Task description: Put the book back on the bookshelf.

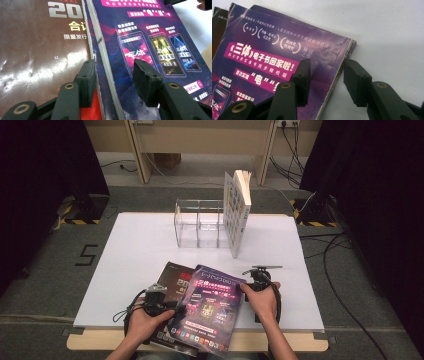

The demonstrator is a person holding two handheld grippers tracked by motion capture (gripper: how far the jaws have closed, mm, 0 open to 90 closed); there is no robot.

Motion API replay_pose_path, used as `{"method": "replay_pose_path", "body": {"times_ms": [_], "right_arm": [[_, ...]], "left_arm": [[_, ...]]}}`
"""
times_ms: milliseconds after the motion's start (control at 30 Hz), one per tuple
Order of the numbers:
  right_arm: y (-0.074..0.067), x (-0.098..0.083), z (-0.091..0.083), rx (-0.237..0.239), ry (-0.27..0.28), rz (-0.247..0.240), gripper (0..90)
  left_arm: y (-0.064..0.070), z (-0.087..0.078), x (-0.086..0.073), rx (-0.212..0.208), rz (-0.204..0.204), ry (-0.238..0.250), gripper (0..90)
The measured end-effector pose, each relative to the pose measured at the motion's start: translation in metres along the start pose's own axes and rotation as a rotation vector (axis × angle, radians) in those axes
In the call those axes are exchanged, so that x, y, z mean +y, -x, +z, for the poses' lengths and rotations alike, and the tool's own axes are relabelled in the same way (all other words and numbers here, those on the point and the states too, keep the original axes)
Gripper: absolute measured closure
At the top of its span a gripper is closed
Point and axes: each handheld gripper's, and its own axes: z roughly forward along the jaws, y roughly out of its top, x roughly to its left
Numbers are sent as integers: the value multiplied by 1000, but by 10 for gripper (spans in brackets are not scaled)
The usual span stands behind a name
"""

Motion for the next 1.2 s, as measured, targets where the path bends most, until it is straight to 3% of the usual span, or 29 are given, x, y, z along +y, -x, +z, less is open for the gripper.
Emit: {"method": "replay_pose_path", "body": {"times_ms": [367,633,867,1200], "right_arm": [[-5,8,8,18,7,-29,586],[-15,20,17,7,-2,-84,597],[-11,23,14,27,2,-67,609],[-12,22,16,34,-18,-61,581]], "left_arm": [[2,-2,-1,5,-9,-22,524],[2,-4,-2,18,-6,-19,527],[3,-8,1,30,27,38,595],[4,-5,0,25,48,21,698]]}}
